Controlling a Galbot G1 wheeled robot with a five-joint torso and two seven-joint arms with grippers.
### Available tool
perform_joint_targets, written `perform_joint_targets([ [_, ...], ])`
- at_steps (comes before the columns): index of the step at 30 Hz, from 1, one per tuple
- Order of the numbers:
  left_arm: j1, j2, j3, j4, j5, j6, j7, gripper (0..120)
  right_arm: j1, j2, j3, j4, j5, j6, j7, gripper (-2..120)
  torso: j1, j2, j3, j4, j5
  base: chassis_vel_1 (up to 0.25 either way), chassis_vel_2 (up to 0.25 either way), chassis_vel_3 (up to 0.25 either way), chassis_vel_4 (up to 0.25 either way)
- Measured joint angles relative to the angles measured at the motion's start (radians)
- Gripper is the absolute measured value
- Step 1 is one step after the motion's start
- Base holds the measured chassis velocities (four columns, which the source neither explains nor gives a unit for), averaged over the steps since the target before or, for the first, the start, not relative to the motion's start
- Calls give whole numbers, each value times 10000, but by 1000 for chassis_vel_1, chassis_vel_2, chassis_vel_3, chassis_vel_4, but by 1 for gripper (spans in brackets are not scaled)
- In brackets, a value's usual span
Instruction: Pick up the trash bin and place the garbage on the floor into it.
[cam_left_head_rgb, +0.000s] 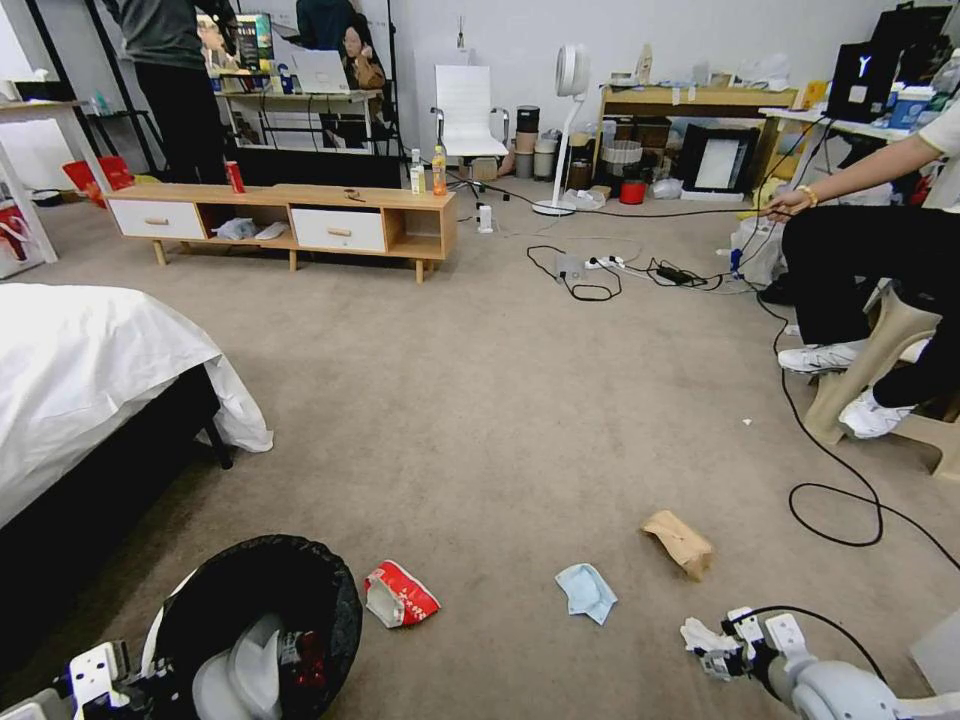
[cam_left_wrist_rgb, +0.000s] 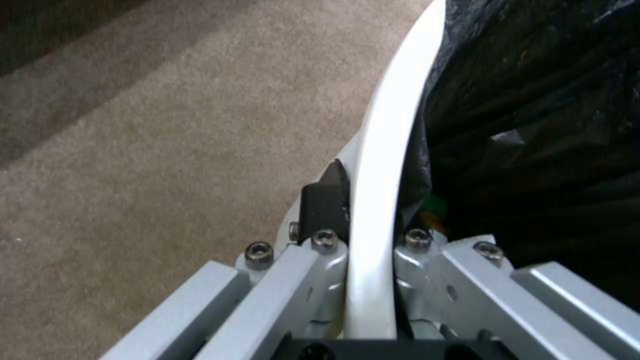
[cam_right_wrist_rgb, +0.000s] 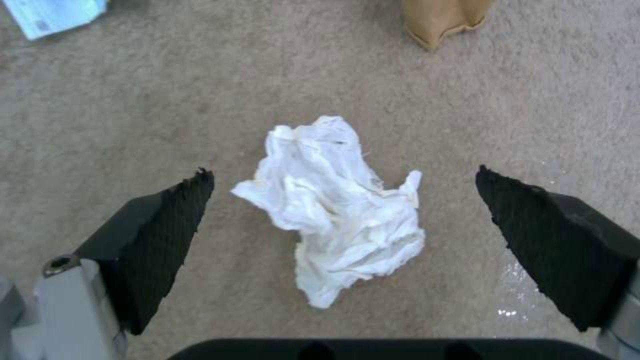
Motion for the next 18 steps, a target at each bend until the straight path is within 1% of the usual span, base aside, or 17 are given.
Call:
perform_joint_targets([
  [6,-23,-3,-28,18,13,-1,1,2,58,22,41,-429,-176,354,-284,100,0,0,0,-3,0,0,0,0,0],
  [18,-89,-51,41,100,99,0,-2,2,3,56,71,-820,-328,667,-357,100,0,0,0,-2,-1,0,0,0,0],
])
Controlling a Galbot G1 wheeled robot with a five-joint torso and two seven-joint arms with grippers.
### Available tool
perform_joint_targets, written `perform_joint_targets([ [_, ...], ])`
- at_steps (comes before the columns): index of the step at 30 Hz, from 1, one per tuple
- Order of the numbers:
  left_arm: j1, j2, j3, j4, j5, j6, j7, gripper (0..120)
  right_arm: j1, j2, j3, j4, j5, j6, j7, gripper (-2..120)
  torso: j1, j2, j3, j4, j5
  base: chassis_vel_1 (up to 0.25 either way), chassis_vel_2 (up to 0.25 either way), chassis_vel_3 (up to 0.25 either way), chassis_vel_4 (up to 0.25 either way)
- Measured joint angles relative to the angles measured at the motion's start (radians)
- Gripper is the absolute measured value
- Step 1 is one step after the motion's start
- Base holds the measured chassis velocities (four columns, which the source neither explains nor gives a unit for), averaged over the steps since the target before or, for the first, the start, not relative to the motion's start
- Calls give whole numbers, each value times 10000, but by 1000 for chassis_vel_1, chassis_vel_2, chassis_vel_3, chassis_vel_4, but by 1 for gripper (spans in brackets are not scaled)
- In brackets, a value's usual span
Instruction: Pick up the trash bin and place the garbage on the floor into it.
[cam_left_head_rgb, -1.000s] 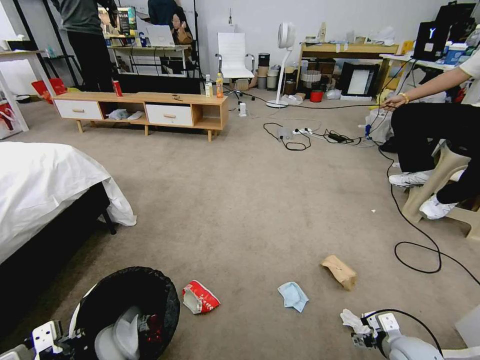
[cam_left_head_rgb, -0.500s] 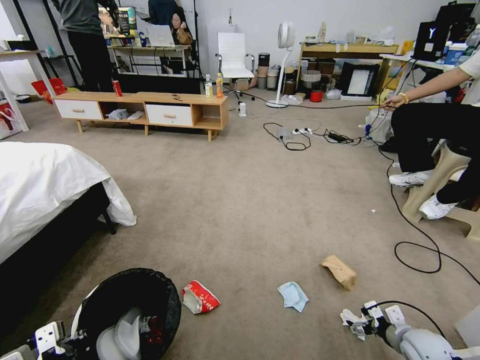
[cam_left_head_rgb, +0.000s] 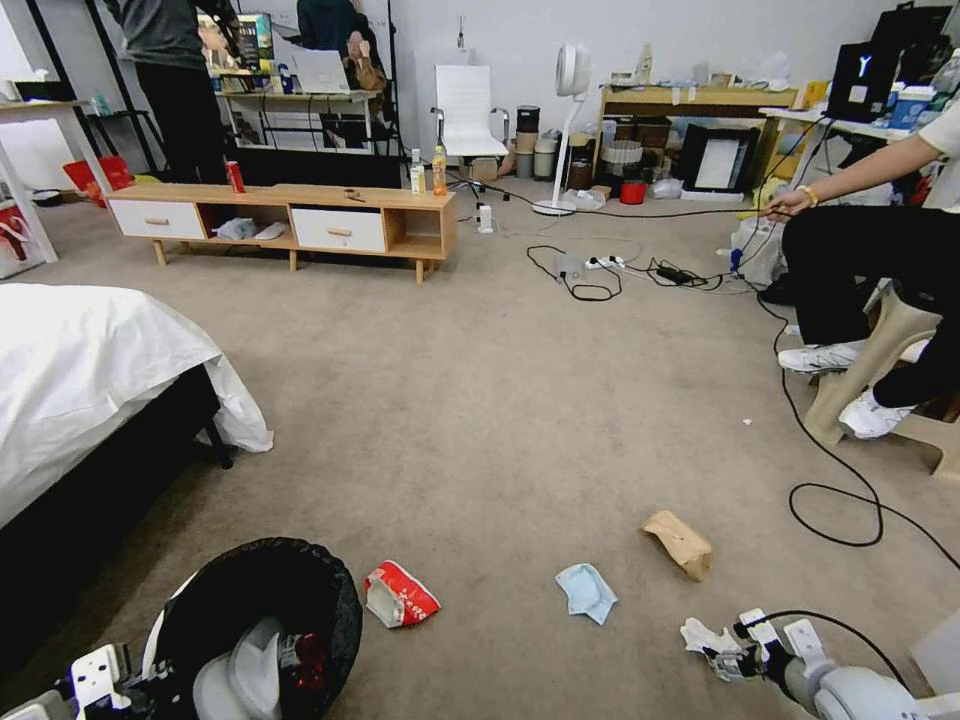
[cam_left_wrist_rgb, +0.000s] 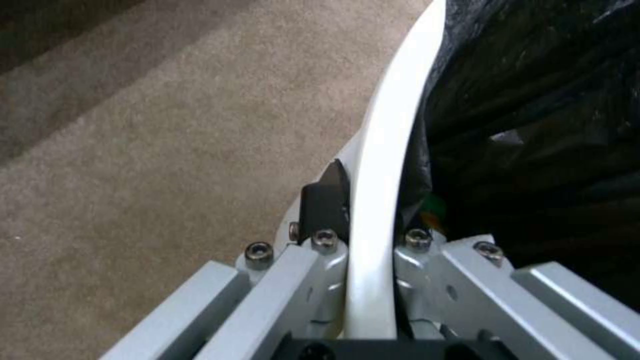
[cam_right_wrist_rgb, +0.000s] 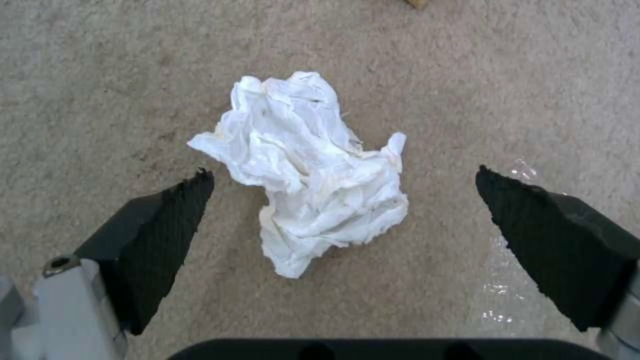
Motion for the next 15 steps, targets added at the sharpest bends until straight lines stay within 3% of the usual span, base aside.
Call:
perform_joint_targets([
  [15,13,9,-6,45,24,0,-10,2,571,410,-240,-926,-365,335,33,100,0,0,0,2,0,0,0,0,0],
])
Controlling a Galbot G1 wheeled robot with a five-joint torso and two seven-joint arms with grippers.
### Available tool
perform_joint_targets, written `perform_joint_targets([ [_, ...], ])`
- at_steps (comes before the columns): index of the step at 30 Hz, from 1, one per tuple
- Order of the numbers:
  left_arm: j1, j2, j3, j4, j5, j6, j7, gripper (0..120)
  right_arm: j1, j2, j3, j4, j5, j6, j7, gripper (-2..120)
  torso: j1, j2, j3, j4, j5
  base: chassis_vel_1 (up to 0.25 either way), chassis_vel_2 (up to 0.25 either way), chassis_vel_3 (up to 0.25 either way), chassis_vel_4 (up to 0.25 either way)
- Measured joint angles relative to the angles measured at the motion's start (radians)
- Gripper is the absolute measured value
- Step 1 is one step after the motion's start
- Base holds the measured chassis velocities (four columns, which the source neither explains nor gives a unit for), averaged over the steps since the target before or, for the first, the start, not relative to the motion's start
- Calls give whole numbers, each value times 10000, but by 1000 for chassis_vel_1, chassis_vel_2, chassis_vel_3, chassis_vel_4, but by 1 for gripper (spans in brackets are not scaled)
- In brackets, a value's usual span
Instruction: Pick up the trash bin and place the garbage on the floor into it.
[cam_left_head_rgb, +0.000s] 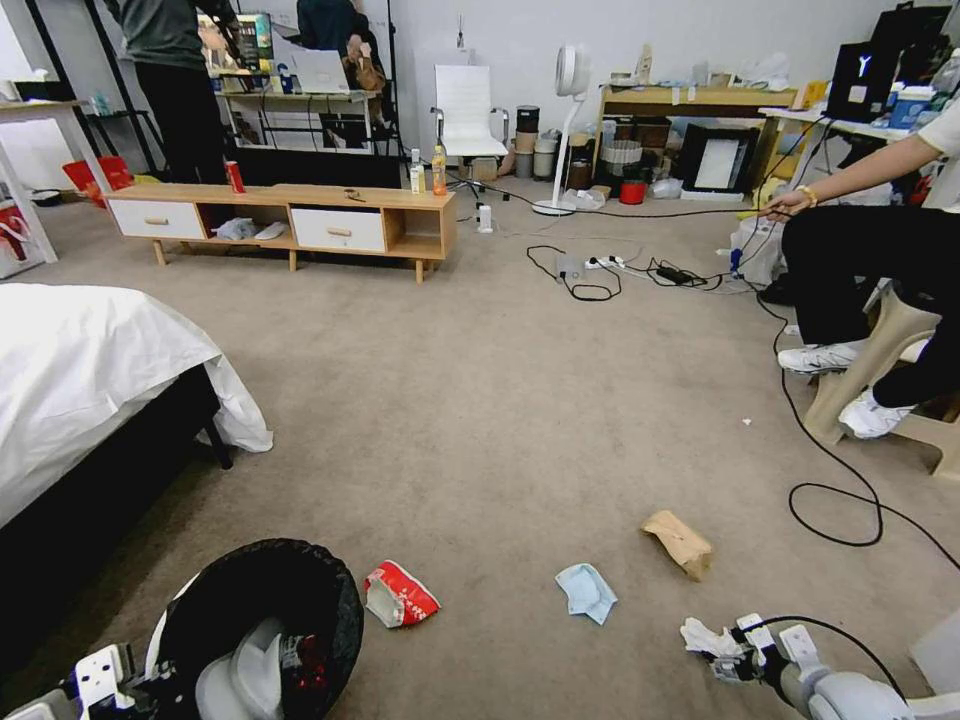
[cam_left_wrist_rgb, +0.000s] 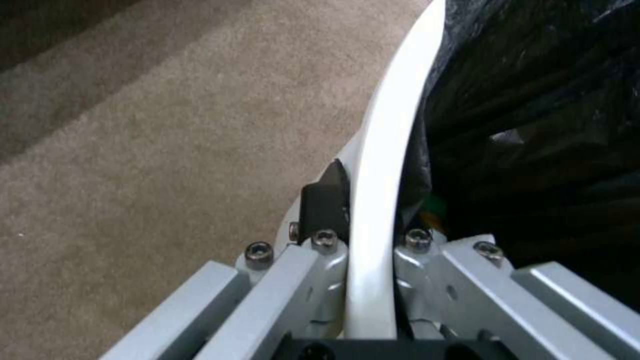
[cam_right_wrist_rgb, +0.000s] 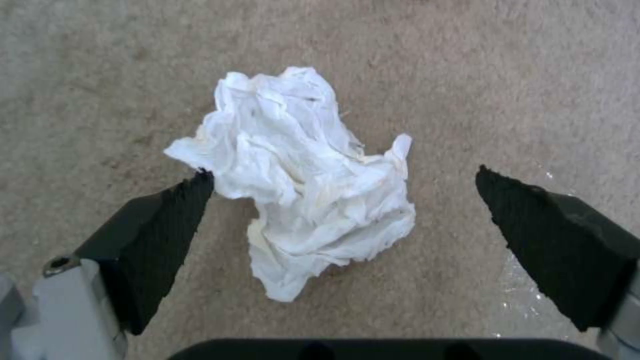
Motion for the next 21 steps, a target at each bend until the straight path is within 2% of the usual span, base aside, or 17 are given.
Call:
perform_joint_targets([
  [15,80,21,-27,1,-12,0,-1,2,191,234,-48,-530,-270,102,24,99,-1,0,0,-1,0,0,0,0,0],
  [21,103,21,-27,-38,-15,0,-2,2,270,377,-154,-637,-289,185,101,88,-1,-1,0,0,1,0,0,0,0],
])
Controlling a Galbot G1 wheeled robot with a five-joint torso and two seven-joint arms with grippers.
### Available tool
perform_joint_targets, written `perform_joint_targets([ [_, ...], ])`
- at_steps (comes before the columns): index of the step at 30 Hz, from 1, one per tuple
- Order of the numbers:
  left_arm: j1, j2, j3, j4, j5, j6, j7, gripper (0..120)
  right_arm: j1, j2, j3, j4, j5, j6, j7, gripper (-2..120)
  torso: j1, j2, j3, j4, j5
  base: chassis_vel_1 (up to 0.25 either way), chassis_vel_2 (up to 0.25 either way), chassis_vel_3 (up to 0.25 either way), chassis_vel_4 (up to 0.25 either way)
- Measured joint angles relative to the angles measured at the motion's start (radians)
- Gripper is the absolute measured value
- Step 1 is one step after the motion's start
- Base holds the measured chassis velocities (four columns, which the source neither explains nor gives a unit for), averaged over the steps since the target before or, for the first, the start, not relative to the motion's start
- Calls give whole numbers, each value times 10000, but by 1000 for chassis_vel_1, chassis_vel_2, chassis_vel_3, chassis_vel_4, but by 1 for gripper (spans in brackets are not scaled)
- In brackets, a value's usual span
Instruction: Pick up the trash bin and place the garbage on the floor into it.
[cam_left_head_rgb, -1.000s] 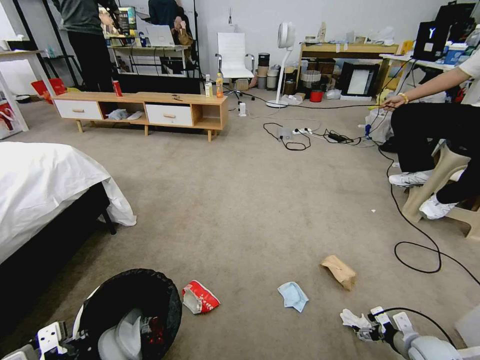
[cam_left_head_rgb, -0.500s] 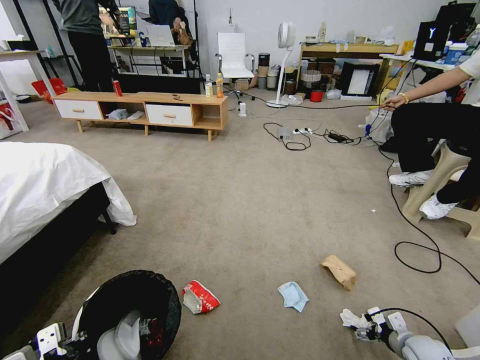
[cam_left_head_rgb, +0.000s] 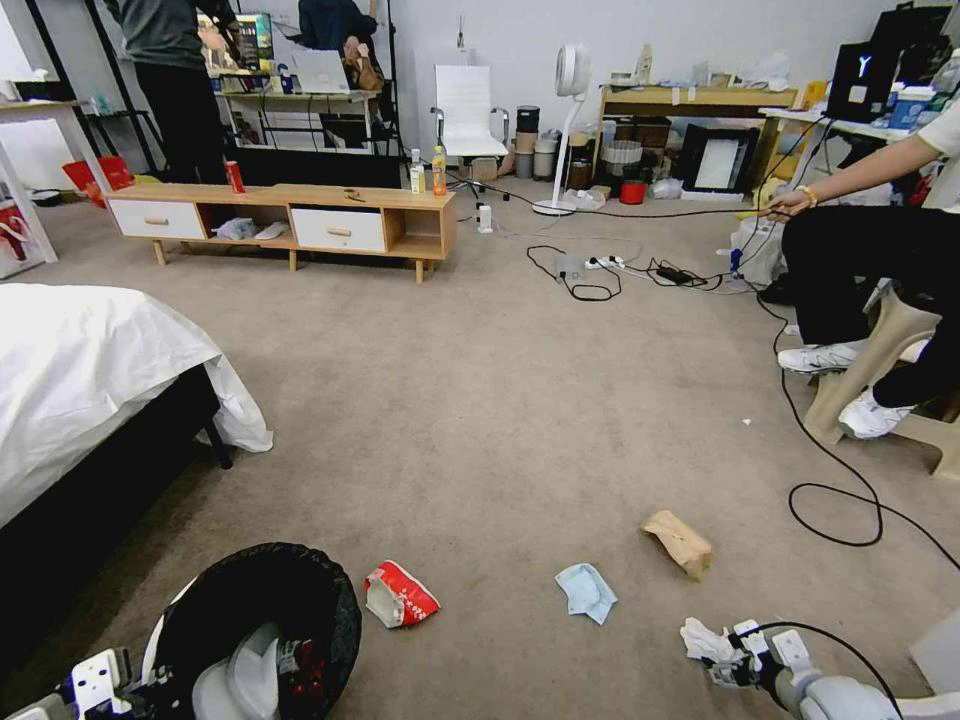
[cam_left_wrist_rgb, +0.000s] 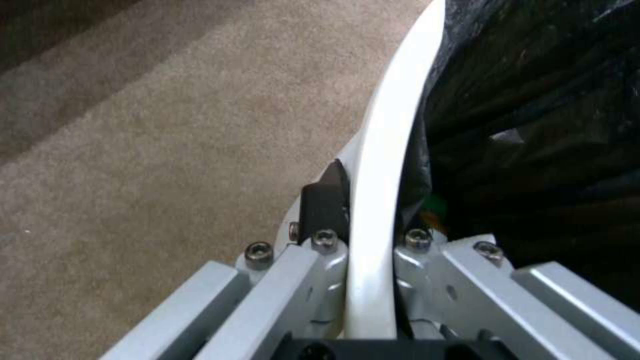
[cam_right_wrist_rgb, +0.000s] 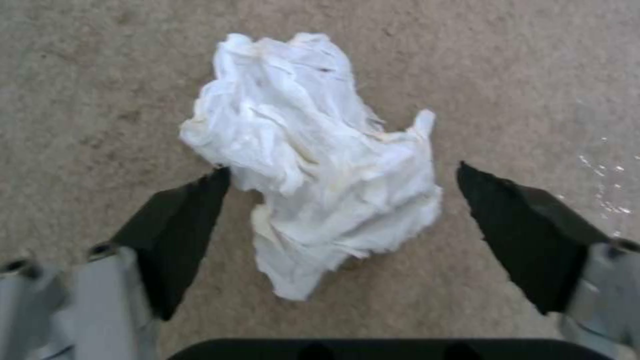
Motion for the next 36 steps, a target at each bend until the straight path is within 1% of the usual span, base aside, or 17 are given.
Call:
perform_joint_targets([
  [2,2,0,0,-11,0,0,0,2,30,49,-55,-2,0,20,41,79,0,0,0,0,-1,0,0,0,0],
  [3,2,0,0,-11,0,0,0,2,30,49,-55,-2,0,20,41,79,0,0,0,0,-1,0,0,0,0],
  [4,5,0,-2,-15,-1,0,0,2,44,72,-85,-2,2,26,59,72,0,1,0,-1,-1,0,0,0,0],
  [5,5,0,-2,-15,-1,0,0,2,44,72,-85,-2,2,26,59,72,0,1,0,-1,-1,0,0,0,0],
  [6,14,0,-7,-25,-1,0,0,2,87,111,-141,-15,1,54,69,64,0,0,0,-1,-1,0,0,0,0],
  [8,22,-3,-18,-29,-1,0,0,2,167,169,-206,-97,-20,93,78,55,0,0,0,0,0,0,0,0,0],
  [9,22,-3,-18,-29,-1,0,0,2,167,169,-206,-97,-20,93,78,55,0,0,0,0,0,0,0,0,0],
  [11,22,-9,-23,-29,-1,-4,0,2,232,202,-253,-184,-59,141,87,44,0,1,0,-1,-1,0,0,0,0],
  [12,22,-9,-23,-29,-1,-4,0,2,232,202,-253,-184,-59,141,87,44,0,1,0,-1,-1,0,0,0,0],
  [14,12,-14,-19,-29,-1,-7,0,2,254,217,-276,-242,-76,177,96,33,0,1,0,-1,-1,0,0,0,0],
  [15,12,-14,-19,-29,-1,-7,0,2,254,217,-276,-242,-76,177,96,33,0,1,0,-1,-1,0,0,0,0],
  [17,-1,-18,1,-29,10,-12,0,2,283,248,-304,-366,-111,237,115,22,0,0,0,-1,-1,0,0,0,0],
  [19,-4,-20,10,-28,14,-13,0,2,292,262,-313,-415,-128,273,120,19,0,1,0,-1,-1,0,0,0,0],
  [21,-11,-29,36,-23,32,-13,0,2,306,308,-329,-546,-180,345,128,8,0,1,0,-1,-1,0,0,0,0],
  [22,-11,-29,36,-23,32,-13,0,2,306,308,-329,-546,-180,345,128,8,0,1,0,-1,-1,0,0,0,0],
  [24,-12,-40,61,-16,47,-13,0,2,281,334,-337,-584,-192,410,146,0,0,0,0,1,-1,0,0,0,0],
  [36,-59,-63,171,-4,83,-13,0,2,-385,-58,-245,890,804,195,311,0,0,0,0,-1,0,0,0,0,0],
])
